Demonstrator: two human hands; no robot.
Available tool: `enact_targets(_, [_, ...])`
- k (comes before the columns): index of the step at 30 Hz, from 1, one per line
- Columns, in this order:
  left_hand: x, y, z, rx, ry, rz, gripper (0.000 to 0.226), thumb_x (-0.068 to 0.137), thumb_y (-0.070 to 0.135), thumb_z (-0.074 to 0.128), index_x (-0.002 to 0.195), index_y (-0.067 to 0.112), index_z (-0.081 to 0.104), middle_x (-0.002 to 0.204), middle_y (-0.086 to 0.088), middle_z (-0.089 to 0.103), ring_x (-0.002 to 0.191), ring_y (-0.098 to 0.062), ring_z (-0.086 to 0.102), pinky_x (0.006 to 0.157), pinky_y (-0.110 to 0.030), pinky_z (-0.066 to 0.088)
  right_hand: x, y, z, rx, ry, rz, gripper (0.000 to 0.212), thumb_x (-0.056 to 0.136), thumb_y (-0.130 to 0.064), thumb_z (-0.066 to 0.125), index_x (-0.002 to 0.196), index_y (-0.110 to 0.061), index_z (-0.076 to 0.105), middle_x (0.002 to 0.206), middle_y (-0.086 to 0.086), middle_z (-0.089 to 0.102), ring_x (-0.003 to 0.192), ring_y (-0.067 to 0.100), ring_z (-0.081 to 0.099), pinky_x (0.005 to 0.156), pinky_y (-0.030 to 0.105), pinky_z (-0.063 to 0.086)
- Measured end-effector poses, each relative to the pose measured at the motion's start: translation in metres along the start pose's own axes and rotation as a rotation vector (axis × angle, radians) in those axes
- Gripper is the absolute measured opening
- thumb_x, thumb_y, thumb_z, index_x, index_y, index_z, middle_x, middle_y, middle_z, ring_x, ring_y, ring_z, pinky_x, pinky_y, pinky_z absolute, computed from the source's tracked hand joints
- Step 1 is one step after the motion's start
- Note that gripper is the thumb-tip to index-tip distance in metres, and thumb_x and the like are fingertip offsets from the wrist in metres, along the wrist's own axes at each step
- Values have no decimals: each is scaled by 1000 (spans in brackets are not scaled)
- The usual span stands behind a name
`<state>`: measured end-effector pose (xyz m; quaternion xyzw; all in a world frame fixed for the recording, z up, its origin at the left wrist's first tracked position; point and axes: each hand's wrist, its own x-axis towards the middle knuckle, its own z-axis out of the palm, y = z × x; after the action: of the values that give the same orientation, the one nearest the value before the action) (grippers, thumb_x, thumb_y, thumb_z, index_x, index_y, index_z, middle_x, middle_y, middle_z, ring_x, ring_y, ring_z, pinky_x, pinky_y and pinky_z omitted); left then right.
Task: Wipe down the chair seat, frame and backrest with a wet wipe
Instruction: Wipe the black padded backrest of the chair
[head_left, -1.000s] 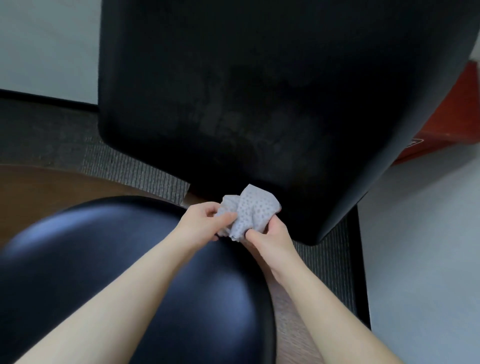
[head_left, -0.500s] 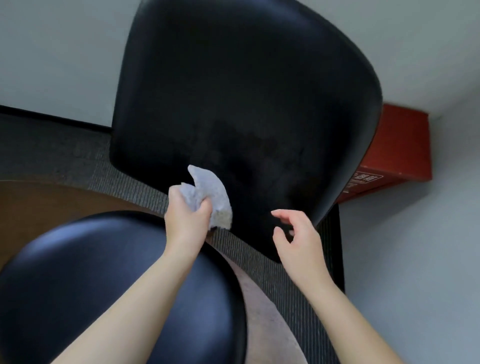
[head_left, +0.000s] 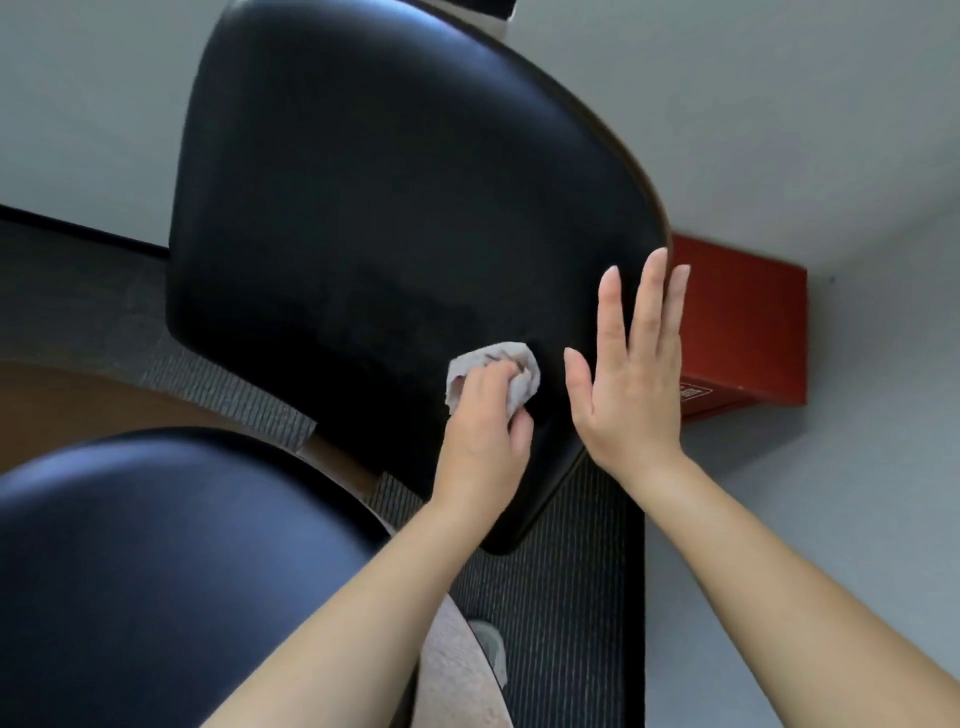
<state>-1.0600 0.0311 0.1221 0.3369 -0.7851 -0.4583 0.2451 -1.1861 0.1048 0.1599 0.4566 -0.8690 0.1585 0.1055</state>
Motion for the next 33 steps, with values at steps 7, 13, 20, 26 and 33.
enact_targets(7, [64,15,-15,-27,268,-50,17,82,-4,51,87,12,47,85,10,43,78,4,45,61,-15,39,2,4,10,92,56,-58,67,96,-27,48,150,-11,12,155,19,-1,144,46,-4,120,43,6])
enact_targets(13, [-17,-10,17,229,-182,276,14,78,14,43,88,9,52,89,0,48,77,-14,44,59,-35,46,3,6,9,122,45,-61,65,96,-27,46,149,-9,13,155,19,-2,144,48,-4,120,45,9])
enact_targets(20, [54,11,-15,-22,256,40,16,77,-1,49,88,9,44,87,0,43,72,-8,42,59,-25,40,1,12,3,113,-8,-103,66,96,-28,47,151,-11,14,156,18,-2,145,43,-8,120,40,6])
enact_targets(26, [14,-1,16,269,-8,283,9,79,7,47,87,9,52,86,-3,49,76,-17,48,64,-25,42,0,36,-7,166,-55,-225,59,96,-21,46,150,-16,22,158,13,7,146,36,-7,114,35,31])
enact_targets(33, [-30,-6,15,365,-113,364,6,76,8,50,82,9,51,81,-4,50,71,-19,50,56,-20,30,1,38,-14,159,-88,-257,57,96,-18,44,149,-17,23,158,8,6,146,35,-7,89,45,54])
